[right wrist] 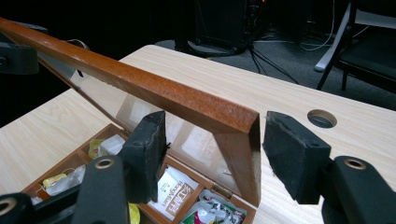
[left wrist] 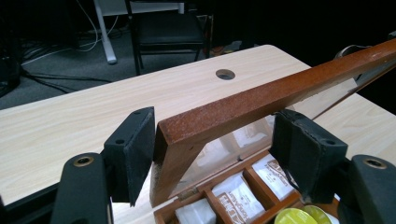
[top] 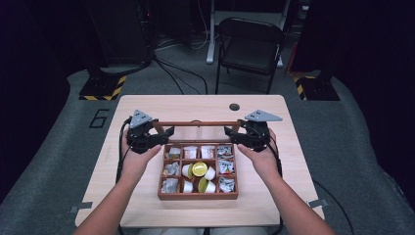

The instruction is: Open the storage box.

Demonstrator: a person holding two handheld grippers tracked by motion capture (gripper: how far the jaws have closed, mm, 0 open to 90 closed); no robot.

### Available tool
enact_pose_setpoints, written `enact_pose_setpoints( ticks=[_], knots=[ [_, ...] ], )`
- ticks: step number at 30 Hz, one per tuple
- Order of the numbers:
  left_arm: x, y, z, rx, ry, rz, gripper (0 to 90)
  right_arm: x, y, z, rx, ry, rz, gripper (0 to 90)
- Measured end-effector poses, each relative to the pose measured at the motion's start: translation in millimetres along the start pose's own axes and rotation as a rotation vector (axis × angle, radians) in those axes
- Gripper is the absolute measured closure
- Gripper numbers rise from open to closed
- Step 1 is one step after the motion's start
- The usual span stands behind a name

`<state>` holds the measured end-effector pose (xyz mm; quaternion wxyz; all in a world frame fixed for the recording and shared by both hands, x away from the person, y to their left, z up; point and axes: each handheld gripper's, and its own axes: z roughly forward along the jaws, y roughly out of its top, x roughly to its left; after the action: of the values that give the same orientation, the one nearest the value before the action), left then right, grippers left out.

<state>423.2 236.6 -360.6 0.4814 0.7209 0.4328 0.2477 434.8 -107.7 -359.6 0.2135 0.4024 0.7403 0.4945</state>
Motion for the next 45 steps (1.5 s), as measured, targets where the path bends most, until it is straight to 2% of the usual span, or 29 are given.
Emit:
enact_pose_setpoints(
  ticks=[8, 18, 25, 28, 34, 37, 45],
  knots=[
    [6.2, 3.5, 5.9, -0.003, 0.0, -0.026, 32.2, -9.4, 0.0, 7.4, 0.014, -0.004, 0.027, 39.0],
    [11.6, 3.7, 12.0, -0.005, 0.01, -0.023, 32.2, -15.8, -1.4, 18.3, 0.02, -0.009, 0.045, 42.1],
    [14.8, -0.8, 18.0, 0.004, -0.004, -0.028, 33.9, -16.2, -1.6, 23.4, 0.018, -0.006, 0.039, 45.9],
    [14.5, -4.0, 20.4, 0.004, -0.002, -0.017, 34.5, -16.3, -1.9, 25.3, 0.019, -0.001, 0.038, 46.0],
    [19.7, -12.3, 26.1, 0.014, 0.001, -0.04, 37.0, -17.4, -3.5, 29.1, 0.022, -0.006, 0.039, 45.9],
    [21.8, -16.6, 30.0, 0.041, 0.003, -0.041, 37.3, -19.3, -6.7, 31.2, 0.027, -0.01, 0.04, 45.9],
    [20.6, -18.3, 35.0, 0.033, 0.001, -0.025, 38.0, -27.2, -19.9, 36.9, 0.041, -0.019, 0.061, 45.9]
  ],
)
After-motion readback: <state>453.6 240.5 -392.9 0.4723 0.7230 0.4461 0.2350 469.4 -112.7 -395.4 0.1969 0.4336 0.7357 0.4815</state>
